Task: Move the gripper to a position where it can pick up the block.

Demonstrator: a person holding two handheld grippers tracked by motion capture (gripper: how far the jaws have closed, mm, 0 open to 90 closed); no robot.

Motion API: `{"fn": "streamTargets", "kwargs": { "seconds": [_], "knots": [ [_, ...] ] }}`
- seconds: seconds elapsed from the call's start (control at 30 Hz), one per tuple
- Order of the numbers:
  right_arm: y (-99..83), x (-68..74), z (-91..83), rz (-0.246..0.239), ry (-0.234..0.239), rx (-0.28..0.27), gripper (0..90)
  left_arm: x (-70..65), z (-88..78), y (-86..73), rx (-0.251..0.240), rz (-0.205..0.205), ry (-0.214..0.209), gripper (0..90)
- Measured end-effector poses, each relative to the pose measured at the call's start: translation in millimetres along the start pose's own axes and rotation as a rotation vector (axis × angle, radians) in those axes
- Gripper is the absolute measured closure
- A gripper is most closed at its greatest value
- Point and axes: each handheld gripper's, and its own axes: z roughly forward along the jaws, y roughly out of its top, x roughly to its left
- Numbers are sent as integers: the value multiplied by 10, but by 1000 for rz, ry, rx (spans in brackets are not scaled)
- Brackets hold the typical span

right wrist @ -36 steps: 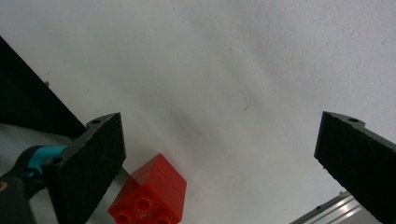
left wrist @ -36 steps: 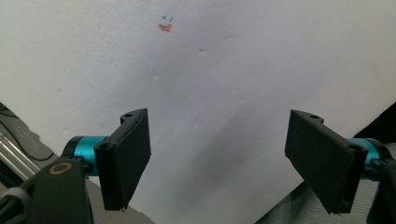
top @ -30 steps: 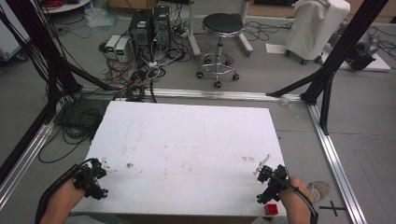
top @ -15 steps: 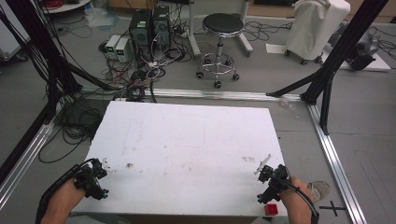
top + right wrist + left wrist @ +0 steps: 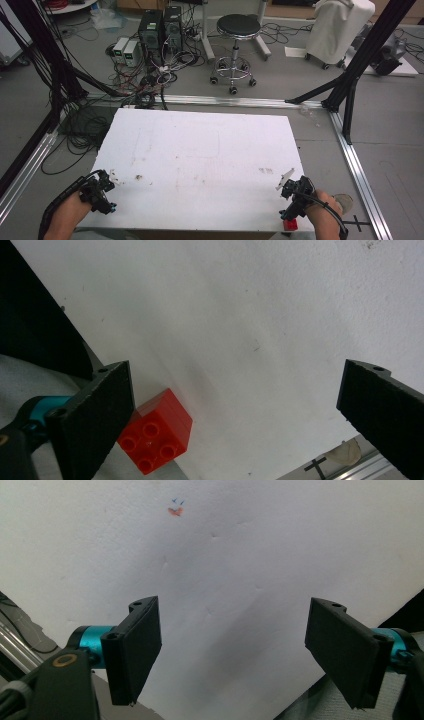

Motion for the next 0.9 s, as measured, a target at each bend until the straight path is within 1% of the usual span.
{"fn": "streamTargets", "kwargs": {
  "seconds": [0.13,0.17,0.2,0.3,0.33,0.37,0.43,0.5,0.53,0.63,0.67,0.7,0.77,0.8,0.87,0.9],
  "knots": [
    [-28,10,-21,-37,3,-3,11,3,-3,1,5,6,0,228],
    [-28,10,-21,-37,3,-3,11,3,-4,1,4,6,0,228],
    [-41,18,-36,-63,3,-7,11,3,-4,1,3,5,0,228],
    [-52,25,-46,-72,3,-9,11,1,-2,0,0,0,0,228],
    [-70,28,-63,-91,5,-11,11,1,-1,1,2,0,-1,228],
    [-70,28,-63,-91,5,-11,11,3,-2,3,6,6,0,228],
    [-102,40,-81,-125,4,-13,11,0,4,6,6,9,-1,228],
    [-123,51,-87,-145,4,-13,11,-1,2,7,8,10,-1,228],
    [-132,58,-91,-158,12,-9,11,-2,0,7,8,7,0,228],
    [-153,80,-86,-219,35,-2,11,-1,-2,8,6,8,0,228],
    [-153,80,-86,-219,35,-2,11,-2,-1,8,6,6,-2,228],
    [-158,92,-86,-233,39,5,11,0,-1,9,6,8,-2,228],
    [-167,109,-75,-277,47,9,11,-4,2,9,5,7,-2,228],
    [-179,128,-60,-319,40,16,11,-8,4,8,0,4,0,228],
    [-186,142,-56,-328,44,25,11,-4,1,9,4,9,1,228],
    [-201,158,-39,-368,54,34,11,-3,1,9,6,8,0,228]
  ]
}}
